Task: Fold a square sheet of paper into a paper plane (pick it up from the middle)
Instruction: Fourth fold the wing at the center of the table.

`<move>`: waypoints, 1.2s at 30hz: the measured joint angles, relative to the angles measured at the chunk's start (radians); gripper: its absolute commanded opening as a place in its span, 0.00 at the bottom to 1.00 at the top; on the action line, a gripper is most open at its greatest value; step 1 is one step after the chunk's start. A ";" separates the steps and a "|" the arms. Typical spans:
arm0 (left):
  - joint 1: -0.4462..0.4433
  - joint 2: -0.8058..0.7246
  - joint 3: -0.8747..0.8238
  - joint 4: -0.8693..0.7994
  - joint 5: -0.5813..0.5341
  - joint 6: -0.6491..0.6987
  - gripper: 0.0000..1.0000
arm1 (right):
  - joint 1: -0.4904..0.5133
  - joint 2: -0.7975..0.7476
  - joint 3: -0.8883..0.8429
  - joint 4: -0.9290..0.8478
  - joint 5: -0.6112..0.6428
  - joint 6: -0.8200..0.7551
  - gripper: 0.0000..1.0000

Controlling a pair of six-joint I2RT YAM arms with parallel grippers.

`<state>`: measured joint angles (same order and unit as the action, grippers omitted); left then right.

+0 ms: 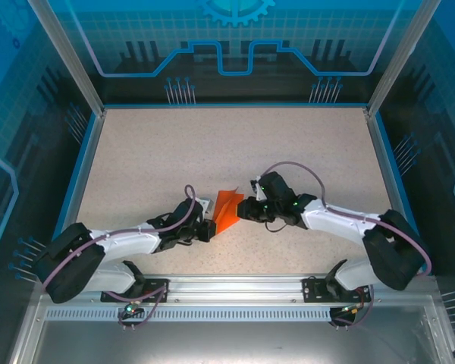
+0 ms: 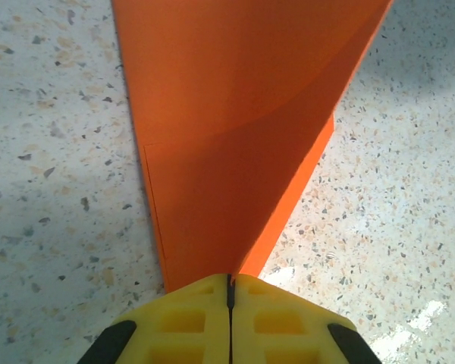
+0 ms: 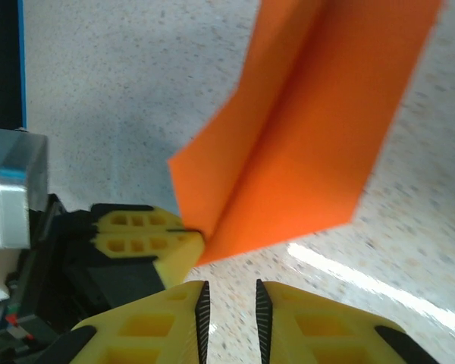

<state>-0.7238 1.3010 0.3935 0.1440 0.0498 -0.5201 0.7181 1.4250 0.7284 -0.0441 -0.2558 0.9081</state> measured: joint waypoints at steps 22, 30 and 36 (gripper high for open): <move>0.178 0.063 -0.023 0.065 0.269 -0.001 0.06 | 0.024 0.344 0.214 0.161 -0.157 0.023 0.19; 0.201 0.106 -0.022 0.092 0.317 -0.002 0.06 | 0.023 0.385 0.214 0.165 -0.146 0.034 0.18; 0.237 0.139 -0.022 0.115 0.375 -0.004 0.06 | 0.021 0.386 0.215 0.154 -0.133 0.026 0.19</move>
<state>-0.4866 1.4403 0.3714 0.2592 0.4248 -0.5240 0.7391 1.8111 0.9432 0.1104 -0.3889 0.9344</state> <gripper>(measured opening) 0.063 0.185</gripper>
